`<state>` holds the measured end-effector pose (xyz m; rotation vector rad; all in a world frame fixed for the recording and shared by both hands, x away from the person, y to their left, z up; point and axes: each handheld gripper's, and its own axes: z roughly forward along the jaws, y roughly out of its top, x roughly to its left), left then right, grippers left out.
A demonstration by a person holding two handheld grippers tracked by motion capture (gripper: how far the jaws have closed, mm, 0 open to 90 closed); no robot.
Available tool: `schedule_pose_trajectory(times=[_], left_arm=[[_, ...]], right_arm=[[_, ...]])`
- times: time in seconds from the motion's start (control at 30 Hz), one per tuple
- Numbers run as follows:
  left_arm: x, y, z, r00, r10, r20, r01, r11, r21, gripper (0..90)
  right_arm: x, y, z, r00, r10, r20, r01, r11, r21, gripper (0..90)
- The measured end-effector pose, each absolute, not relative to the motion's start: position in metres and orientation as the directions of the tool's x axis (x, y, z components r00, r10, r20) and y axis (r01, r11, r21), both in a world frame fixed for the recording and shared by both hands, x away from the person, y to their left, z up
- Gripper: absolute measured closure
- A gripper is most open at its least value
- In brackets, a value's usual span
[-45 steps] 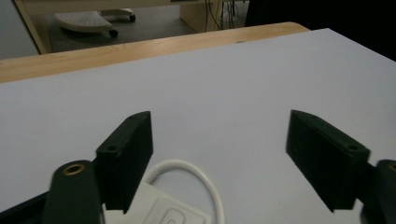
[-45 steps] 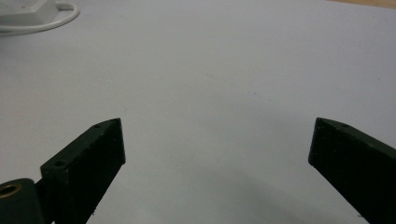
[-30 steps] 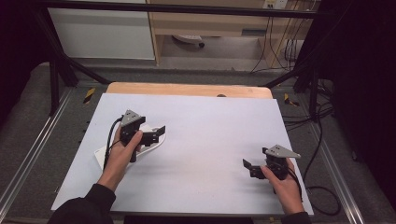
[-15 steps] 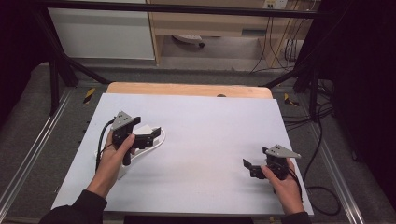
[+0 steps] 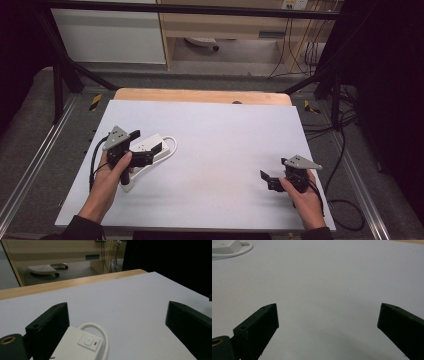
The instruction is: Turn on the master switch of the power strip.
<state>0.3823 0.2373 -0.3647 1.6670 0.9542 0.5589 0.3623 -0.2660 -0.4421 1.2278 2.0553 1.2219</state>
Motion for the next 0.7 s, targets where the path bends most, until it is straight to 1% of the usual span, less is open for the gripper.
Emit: schedule_pose_trajectory(times=[0.27, 0.5, 0.7], left_arm=[[0.367, 0.254, -0.368, 0.558, 0.821, -0.119, 0.300, -0.066, 0.952, 5.1], [0.351, 0.269, -0.374, 0.551, 0.827, -0.111, 0.282, -0.059, 0.958, 5.0], [0.340, 0.284, -0.379, 0.524, 0.843, -0.119, 0.278, -0.038, 0.960, 5.1]], right_arm=[[0.362, -0.267, -0.442, -0.497, 0.865, 0.062, 0.465, 0.205, 0.861, 3.9], [0.362, -0.268, -0.442, -0.492, 0.869, 0.060, 0.467, 0.204, 0.861, 3.9], [0.364, -0.269, -0.443, -0.490, 0.870, 0.054, 0.464, 0.208, 0.861, 4.0]])
